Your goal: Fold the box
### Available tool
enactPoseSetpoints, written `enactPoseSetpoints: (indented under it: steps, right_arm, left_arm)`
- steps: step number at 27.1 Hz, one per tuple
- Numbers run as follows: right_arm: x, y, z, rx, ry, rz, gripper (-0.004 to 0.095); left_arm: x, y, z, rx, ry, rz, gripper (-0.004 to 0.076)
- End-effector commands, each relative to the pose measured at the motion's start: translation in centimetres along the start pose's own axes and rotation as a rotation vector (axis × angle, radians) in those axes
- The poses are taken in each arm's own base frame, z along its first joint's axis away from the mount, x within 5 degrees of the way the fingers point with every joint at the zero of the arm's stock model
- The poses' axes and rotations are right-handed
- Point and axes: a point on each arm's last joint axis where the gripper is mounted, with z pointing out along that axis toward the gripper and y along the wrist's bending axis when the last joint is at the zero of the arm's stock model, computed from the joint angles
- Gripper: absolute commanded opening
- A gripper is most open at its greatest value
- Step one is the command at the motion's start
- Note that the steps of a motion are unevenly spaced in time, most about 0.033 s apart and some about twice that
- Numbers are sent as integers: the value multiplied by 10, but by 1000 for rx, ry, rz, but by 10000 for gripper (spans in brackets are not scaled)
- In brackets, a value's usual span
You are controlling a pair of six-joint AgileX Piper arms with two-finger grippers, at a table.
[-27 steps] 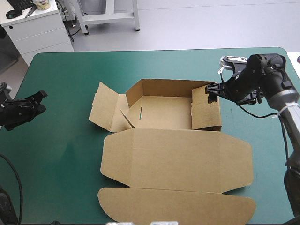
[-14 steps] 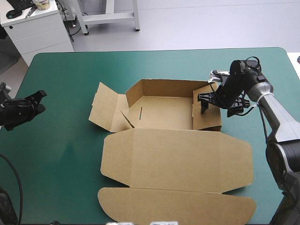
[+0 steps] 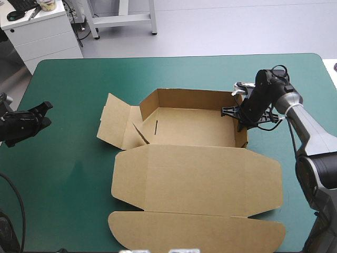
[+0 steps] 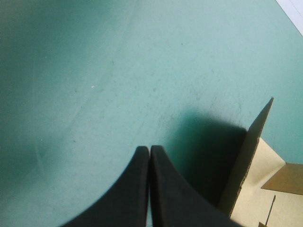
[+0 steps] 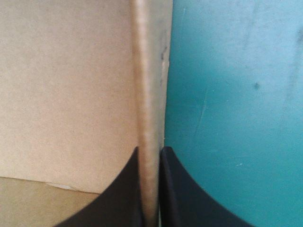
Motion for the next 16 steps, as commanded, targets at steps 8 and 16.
enactPoseSetpoints:
  steps: [8,16]
  right_arm:
    - [39,10,-135,16,-371,-181,0]
    - [93,16,-205,-62,-564,-249,-1]
  left_arm:
    - [-9,-9,-13,23,-93,34,-10]
    - [-7,-8,-13,12,-74,54,-10]
